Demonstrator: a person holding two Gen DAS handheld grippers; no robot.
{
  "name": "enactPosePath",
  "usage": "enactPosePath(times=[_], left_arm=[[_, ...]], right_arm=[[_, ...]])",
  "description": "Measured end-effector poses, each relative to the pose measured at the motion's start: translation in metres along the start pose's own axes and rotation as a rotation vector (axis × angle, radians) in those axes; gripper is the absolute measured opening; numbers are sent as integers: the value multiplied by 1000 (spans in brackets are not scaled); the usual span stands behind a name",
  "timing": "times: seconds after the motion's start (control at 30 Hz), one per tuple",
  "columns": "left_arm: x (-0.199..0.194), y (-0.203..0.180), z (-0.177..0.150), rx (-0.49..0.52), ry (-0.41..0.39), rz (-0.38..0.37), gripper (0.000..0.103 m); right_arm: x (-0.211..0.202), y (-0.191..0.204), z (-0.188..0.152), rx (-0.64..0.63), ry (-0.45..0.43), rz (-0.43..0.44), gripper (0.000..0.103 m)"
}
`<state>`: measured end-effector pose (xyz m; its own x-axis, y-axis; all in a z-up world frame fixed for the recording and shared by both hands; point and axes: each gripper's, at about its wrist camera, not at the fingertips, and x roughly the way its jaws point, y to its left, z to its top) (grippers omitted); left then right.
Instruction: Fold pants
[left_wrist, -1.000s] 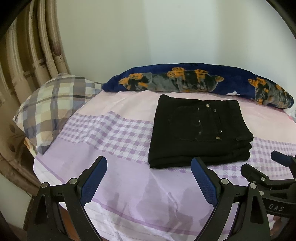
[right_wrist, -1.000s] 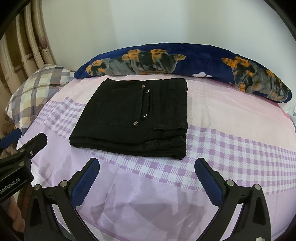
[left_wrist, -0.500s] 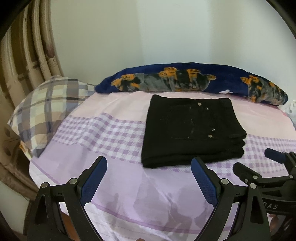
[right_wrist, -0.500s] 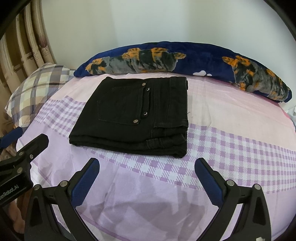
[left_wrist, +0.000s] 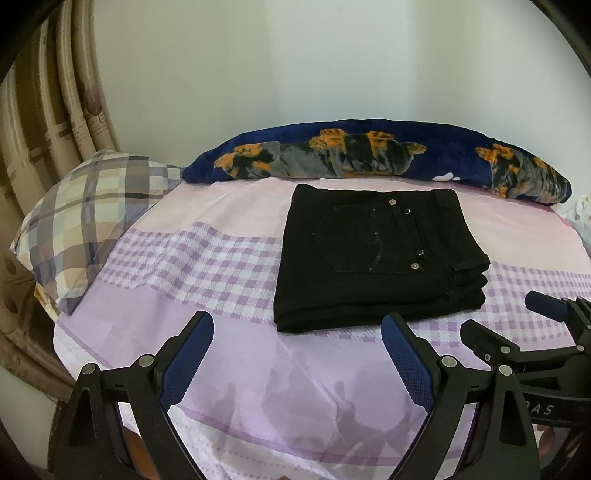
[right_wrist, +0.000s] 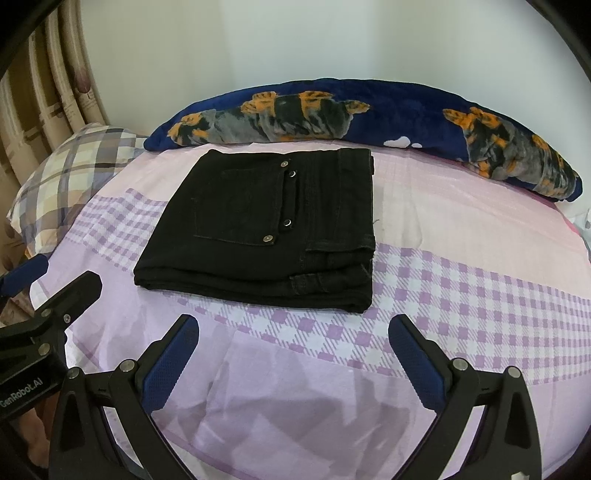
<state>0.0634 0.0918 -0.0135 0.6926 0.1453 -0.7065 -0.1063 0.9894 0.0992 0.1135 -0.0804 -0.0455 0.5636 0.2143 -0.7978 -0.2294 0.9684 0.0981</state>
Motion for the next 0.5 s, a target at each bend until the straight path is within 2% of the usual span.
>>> enactPosePath(times=[0.33,0.5], left_arm=[[14,6,3,-15,21,-18,92],[21,26,10,-93,52,-75,92]], right_arm=[[4,-1,3,-7,13,-13,102],[12,9,12,-37,26,-10,102]])
